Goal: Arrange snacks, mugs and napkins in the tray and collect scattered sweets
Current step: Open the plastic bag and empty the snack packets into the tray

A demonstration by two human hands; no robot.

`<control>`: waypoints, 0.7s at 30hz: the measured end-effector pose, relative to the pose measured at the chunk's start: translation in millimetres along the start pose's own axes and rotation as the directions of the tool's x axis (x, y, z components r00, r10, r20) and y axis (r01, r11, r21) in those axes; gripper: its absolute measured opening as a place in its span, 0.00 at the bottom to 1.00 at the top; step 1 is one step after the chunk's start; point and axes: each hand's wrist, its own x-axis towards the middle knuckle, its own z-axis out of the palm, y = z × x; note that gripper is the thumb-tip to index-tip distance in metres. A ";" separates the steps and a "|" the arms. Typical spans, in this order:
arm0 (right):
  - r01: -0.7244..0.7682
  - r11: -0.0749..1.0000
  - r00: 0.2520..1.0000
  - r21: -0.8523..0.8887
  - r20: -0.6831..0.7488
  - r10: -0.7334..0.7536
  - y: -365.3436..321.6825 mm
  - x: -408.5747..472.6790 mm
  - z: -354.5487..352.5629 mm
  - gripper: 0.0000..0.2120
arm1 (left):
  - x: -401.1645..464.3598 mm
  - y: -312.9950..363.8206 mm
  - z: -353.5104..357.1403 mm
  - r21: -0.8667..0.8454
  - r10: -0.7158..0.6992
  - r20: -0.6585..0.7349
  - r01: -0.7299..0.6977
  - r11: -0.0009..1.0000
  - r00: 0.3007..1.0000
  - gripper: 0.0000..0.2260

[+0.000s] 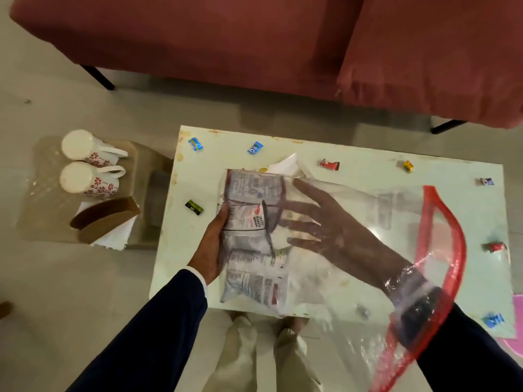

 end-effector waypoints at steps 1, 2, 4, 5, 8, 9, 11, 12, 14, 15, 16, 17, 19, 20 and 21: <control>0.044 0.998 0.999 -0.049 0.019 -0.043 -1.4 4.0 4.7 0.36 | 0.2 -2.0 0.9 -0.003 0.000 0.004 0.000 1.000 1.000 0.29; 0.075 0.985 0.997 -0.158 -0.016 -0.079 -2.1 7.7 8.8 0.28 | 0.2 -4.7 1.5 -0.008 0.003 0.009 -0.003 1.000 1.000 0.29; 0.090 0.928 0.967 -0.361 -0.193 -0.169 3.1 17.7 9.1 0.16 | 0.8 -9.8 1.3 -0.007 0.005 0.007 -0.005 1.000 1.000 0.27; 0.078 0.894 0.952 -0.441 -0.234 -0.199 6.1 21.0 9.4 0.15 | 0.6 -12.2 1.2 -0.001 0.002 0.001 -0.002 1.000 1.000 0.24; 0.049 0.710 0.929 -0.703 -0.229 -0.291 -0.1 41.1 15.3 0.21 | -2.5 -18.9 0.0 0.022 -0.054 0.005 0.054 0.998 0.999 0.19; 0.036 0.736 0.935 -0.676 -0.238 -0.264 -5.0 46.2 14.9 0.25 | -4.6 -21.0 -1.6 0.012 -0.087 0.004 0.087 0.996 0.996 0.19; 0.055 0.547 0.978 -0.835 -0.067 -0.199 10.4 48.6 13.7 0.24 | -9.7 -22.7 -6.3 -0.010 -0.150 0.020 0.150 0.989 0.988 0.21; 0.032 0.305 0.990 -0.952 -0.011 -0.139 18.8 45.5 12.0 0.26 | -11.4 -23.0 -10.2 -0.013 -0.172 0.045 0.173 0.985 0.984 0.22; 0.058 0.057 0.977 -0.997 0.045 -0.206 31.1 37.0 13.6 0.25 | -14.0 -22.2 -14.8 0.007 -0.202 0.104 0.203 0.979 0.974 0.26; 0.093 0.139 0.939 -0.986 0.040 -0.342 37.6 36.2 17.1 0.25 | -14.9 -22.3 -16.0 0.025 -0.223 0.134 0.221 0.975 0.966 0.28; 0.090 0.427 0.907 -0.900 -0.103 -0.408 38.0 38.7 20.2 0.25 | -14.9 -22.9 -16.6 0.050 -0.245 0.149 0.241 0.969 0.958 0.30; 0.039 0.629 0.903 -0.776 -0.243 -0.355 39.1 37.0 23.0 0.27 | -14.4 -23.5 -17.1 0.083 -0.261 0.144 0.251 0.964 0.954 0.32; 0.000 0.742 0.914 -0.670 -0.302 -0.272 29.4 45.0 23.5 0.24 | -12.6 -24.3 -19.0 0.163 -0.256 0.102 0.238 0.958 0.961 0.32; -0.020 0.759 0.921 -0.651 -0.307 -0.239 25.9 47.7 19.0 0.18 | -10.9 -24.3 -20.5 0.192 -0.231 0.076 0.213 0.958 0.970 0.30; -0.034 0.661 0.943 -0.749 -0.243 -0.226 20.8 43.2 13.4 0.13 | -8.5 -24.5 -22.1 0.205 -0.189 0.037 0.178 0.962 0.981 0.28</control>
